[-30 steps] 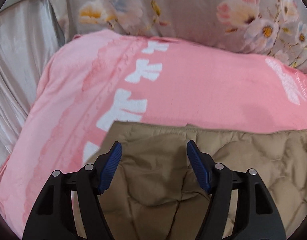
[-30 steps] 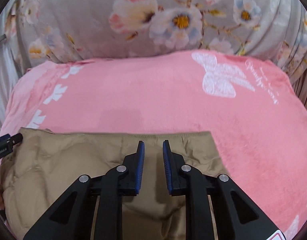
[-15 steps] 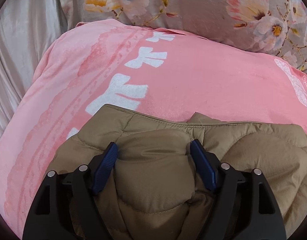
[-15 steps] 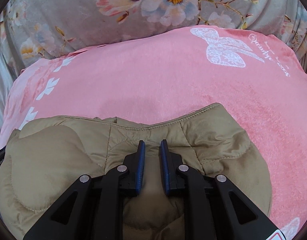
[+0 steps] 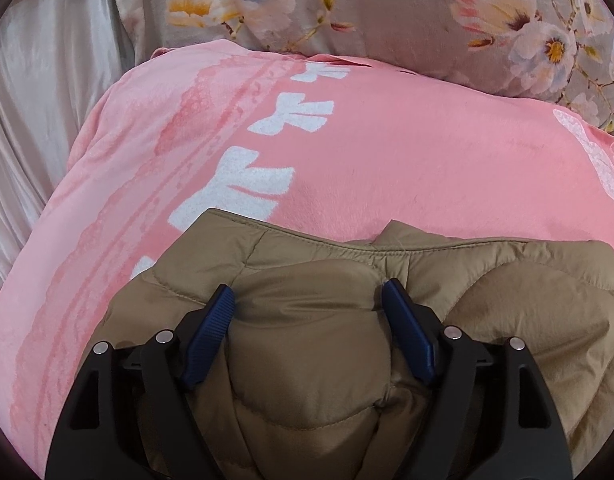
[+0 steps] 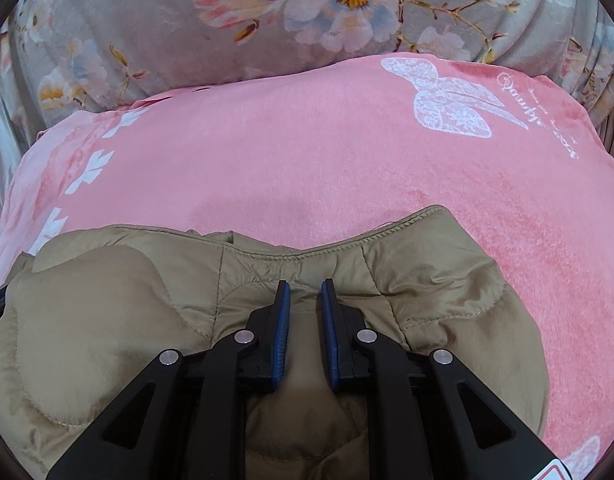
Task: Fold large clothes
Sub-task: 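Grasp the jacket hem edge with both grippers side by side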
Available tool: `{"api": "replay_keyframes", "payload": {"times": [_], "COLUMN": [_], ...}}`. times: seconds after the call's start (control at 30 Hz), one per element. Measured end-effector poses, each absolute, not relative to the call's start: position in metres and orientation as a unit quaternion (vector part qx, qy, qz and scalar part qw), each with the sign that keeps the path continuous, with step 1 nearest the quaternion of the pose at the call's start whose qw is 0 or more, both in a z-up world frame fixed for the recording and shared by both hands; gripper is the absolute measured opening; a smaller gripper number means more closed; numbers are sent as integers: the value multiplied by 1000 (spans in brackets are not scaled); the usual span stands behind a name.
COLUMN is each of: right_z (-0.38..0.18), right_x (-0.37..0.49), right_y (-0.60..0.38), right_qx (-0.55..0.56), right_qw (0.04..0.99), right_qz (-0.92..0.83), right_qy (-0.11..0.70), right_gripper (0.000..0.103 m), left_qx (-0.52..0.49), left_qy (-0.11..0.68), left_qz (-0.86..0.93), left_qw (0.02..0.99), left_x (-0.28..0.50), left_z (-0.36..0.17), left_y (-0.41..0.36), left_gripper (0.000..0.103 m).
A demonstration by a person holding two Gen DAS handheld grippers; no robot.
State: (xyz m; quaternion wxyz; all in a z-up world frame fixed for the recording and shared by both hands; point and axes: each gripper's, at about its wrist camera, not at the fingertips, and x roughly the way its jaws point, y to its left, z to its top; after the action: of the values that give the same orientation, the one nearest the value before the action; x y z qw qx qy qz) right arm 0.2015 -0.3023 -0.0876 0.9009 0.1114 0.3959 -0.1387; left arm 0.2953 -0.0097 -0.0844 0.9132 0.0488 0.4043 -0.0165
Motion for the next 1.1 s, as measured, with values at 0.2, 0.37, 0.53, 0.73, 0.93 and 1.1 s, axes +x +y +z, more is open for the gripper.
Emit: {"api": "replay_keyframes", "payload": {"times": [0.2,0.37,0.53,0.73,0.93,1.1], "right_z": [-89,-81,-15,-15,-63,-77], "right_x": [202,202,180,200,212,212], "right_y": [-302,-300,-265,-208,-206,-202], "right_qx": [111,104,129,92,101,93], "right_qw": [901,895,924,930,914,915], "right_qz": [-141,-157,-131,-85,-80,-89], "right_qy": [396,405,336,346,384,382], "right_gripper": [13,14,21,21,20,19], "left_qx": [56,61,16,53,40,56], "left_qy": [404,415,416,388,438,424], "left_qz": [-11,-12,-37,-35,-24,-11], "left_qw": [913,908,908,919,898,904], "left_x": [296,298,278,264,274,275], "left_z": [-86,-81,-32,-4,-59,-69], "left_y": [-12,-12,-13,-66,-74,-78], "left_gripper": [75,75,74,86,87,89]}}
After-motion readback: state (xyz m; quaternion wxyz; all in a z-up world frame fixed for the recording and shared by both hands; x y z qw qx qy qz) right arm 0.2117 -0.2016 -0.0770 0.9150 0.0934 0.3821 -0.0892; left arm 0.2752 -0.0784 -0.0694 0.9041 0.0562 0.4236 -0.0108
